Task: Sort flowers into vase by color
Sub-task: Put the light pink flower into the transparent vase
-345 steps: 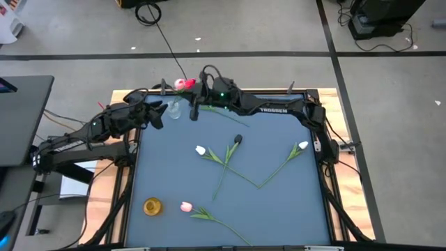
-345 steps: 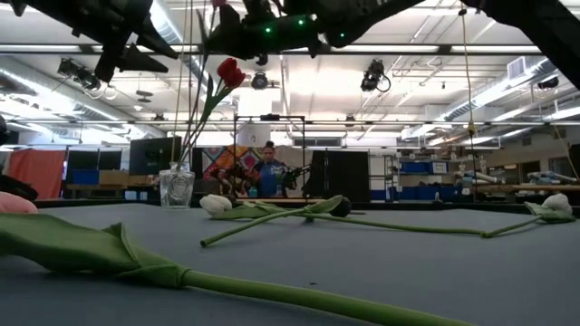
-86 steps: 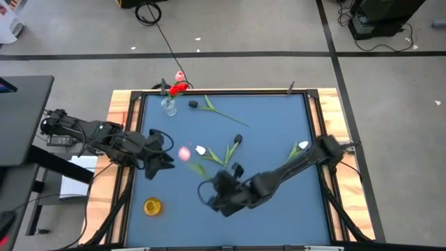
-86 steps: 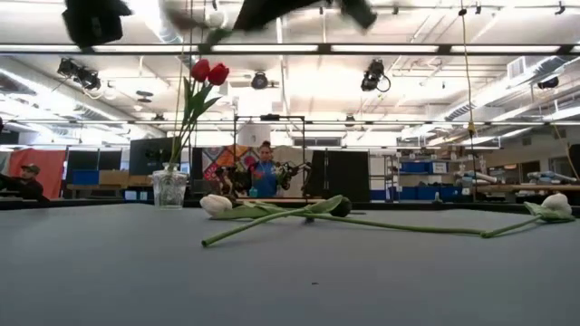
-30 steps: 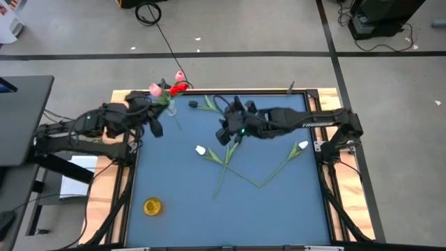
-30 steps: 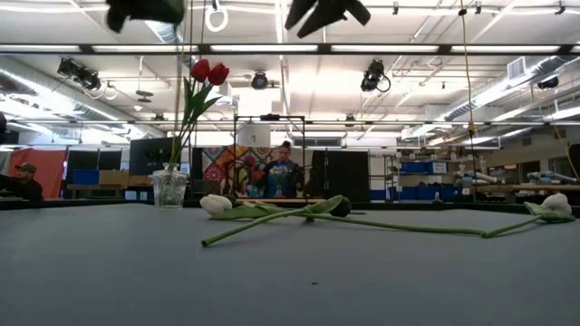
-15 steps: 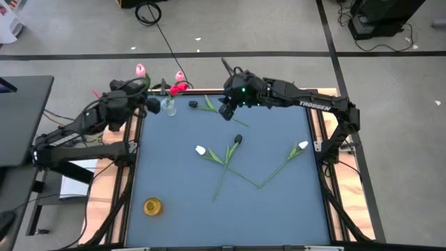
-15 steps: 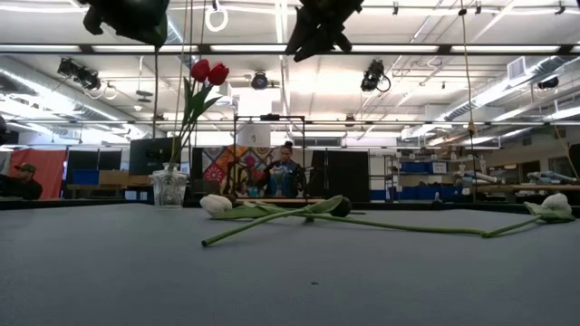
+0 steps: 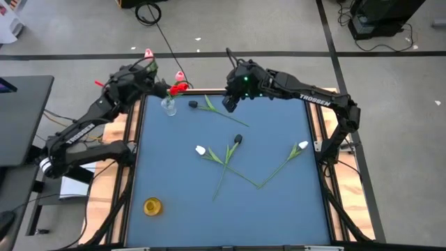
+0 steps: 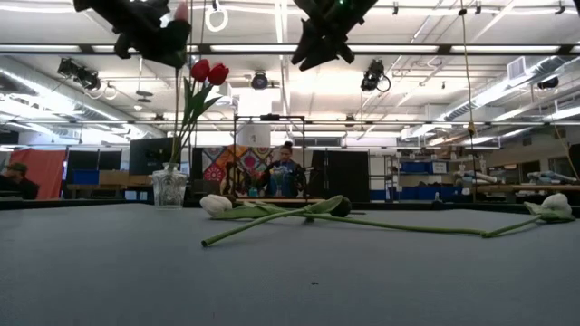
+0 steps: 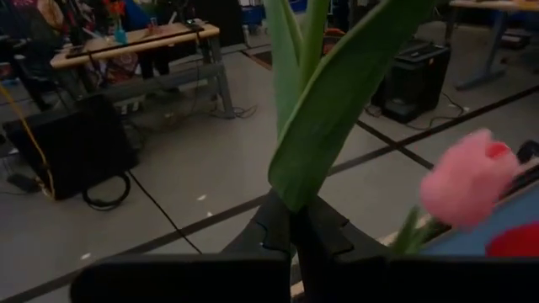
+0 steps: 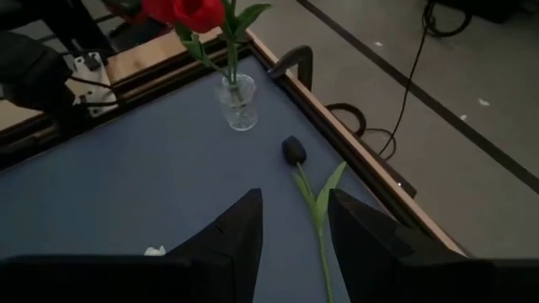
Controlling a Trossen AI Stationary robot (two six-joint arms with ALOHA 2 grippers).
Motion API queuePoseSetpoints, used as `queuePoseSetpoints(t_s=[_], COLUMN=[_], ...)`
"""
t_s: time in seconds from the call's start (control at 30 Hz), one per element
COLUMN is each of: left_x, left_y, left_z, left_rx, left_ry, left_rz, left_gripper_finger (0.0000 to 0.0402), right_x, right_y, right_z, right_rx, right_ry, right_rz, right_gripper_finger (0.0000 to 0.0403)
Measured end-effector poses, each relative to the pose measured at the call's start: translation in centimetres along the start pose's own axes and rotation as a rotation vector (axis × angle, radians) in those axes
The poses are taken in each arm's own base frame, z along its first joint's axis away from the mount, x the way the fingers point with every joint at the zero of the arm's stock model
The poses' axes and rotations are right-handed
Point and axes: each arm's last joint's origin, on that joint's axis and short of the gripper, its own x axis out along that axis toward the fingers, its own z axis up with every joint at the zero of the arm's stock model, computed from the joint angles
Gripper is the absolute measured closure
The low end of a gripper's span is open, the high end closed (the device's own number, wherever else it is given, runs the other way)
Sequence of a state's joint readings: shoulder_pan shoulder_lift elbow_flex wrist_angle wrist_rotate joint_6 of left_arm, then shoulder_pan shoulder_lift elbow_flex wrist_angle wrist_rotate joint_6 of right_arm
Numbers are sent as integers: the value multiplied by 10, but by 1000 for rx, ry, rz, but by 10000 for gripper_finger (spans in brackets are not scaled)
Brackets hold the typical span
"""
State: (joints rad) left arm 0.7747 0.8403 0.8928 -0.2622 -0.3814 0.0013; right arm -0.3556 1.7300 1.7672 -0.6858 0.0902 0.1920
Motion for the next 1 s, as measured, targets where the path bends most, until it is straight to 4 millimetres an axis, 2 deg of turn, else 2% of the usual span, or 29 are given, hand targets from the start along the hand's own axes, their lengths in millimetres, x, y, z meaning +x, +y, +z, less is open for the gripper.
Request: queuePoseSetpoints(t_s=[0.23,1.0], left_x=[13,20], left_y=[2,5], left_z=[-6,-13], left_rx=[10,-6], left_ry=[55,125], left_rz=[-15,18], left_gripper_finger=[395,395], right_x=[0,1], right_y=[0,-4], right_z=[-1,0], right_rx=[-33,-31], right_ry=[7,4], right_rz=[2,-5], right_gripper_finger=[258,258])
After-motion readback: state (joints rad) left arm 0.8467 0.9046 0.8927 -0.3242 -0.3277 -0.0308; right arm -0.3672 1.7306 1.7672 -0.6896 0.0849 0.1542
